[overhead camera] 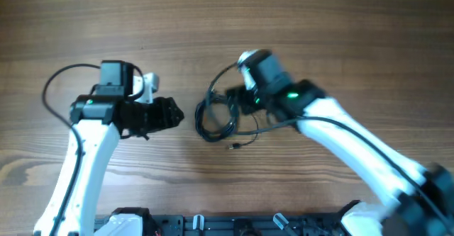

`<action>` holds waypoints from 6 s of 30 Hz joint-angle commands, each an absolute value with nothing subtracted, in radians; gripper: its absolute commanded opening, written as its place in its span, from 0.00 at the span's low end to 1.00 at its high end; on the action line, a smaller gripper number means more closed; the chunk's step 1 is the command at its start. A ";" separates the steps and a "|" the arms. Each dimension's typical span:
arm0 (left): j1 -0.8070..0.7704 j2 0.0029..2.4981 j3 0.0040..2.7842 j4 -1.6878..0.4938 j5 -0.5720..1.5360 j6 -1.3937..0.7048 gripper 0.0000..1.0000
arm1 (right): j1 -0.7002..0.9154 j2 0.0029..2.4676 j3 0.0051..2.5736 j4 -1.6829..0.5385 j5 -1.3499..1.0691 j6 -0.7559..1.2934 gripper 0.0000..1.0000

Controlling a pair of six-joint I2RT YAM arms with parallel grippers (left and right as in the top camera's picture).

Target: Untangle cables

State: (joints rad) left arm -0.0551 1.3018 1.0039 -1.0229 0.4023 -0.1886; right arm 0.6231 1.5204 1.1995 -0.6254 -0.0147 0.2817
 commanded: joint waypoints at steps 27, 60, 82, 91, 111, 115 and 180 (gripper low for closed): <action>-0.424 1.689 0.980 -0.630 0.025 -0.724 0.57 | 0.510 1.090 1.301 -1.221 0.118 0.318 1.00; -0.537 1.624 1.222 -0.776 0.070 -0.514 0.04 | 0.510 1.168 1.300 -1.252 0.112 0.340 0.80; -0.499 1.334 1.318 -0.722 0.515 -0.077 0.04 | 0.511 1.223 1.301 -0.876 -0.066 0.029 0.73; -0.499 1.199 1.318 -0.706 0.533 -0.052 0.04 | 0.511 1.223 1.301 -0.930 0.243 0.198 0.72; -0.499 1.105 1.318 -0.699 0.535 -0.060 0.09 | 0.511 1.223 1.300 -0.981 0.426 0.458 0.04; -0.499 1.105 1.318 -0.723 0.535 -0.060 0.20 | 0.511 1.224 1.301 -0.781 -0.313 -0.065 0.04; -0.157 1.165 1.308 -1.344 -0.035 -0.344 0.89 | 0.610 1.585 1.202 -1.069 -0.446 0.476 1.00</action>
State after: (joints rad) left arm -0.1616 1.1606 1.3087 -1.3407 -0.0505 -0.3634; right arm 0.5949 1.5719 1.1988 -1.0397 -0.4080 0.4141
